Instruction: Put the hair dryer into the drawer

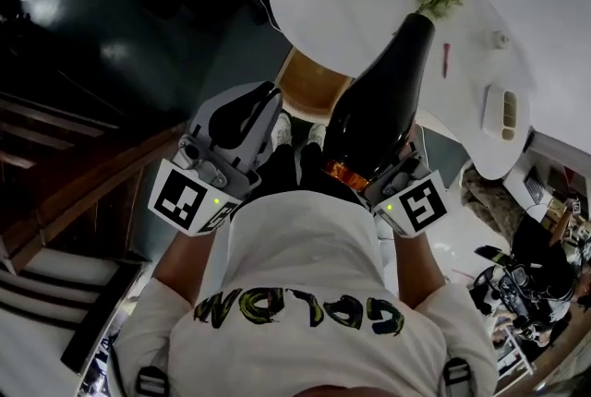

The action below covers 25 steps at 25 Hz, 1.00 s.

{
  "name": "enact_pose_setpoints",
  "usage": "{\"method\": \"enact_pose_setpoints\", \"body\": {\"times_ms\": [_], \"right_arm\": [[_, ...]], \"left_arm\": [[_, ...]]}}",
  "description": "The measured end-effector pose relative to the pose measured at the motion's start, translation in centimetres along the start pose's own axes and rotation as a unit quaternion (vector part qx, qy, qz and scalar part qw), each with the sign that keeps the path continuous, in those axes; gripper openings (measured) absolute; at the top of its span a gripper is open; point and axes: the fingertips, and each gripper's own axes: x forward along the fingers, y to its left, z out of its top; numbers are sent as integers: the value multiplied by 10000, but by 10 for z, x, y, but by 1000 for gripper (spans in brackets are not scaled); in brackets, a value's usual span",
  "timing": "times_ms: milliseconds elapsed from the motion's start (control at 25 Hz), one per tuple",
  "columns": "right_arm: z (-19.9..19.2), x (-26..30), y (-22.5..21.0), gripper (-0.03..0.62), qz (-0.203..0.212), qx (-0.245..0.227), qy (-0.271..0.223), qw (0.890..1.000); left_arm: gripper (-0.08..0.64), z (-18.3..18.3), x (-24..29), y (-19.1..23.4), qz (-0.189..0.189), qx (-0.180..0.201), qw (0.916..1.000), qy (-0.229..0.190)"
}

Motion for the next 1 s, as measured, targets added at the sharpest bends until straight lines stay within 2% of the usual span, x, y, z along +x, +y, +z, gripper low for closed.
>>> {"method": "enact_pose_setpoints", "body": {"times_ms": [440,640,760,1000], "right_arm": [[-101,14,21,233,831,253,930,9919],[-146,21,34,233,1254,418,1330,9823],[-177,22,41,233,1509,468,1662,9734],[-224,25,49,233,1951,830,2024,9561]], "left_arm": [[75,-83,5,6,-70,-336,9974,633],[86,-123,3,11,-66,-578,9936,967],[86,-146,2,14,-52,-701,9909,1147],[87,-192,1,23,-37,-815,9855,1488]]}}
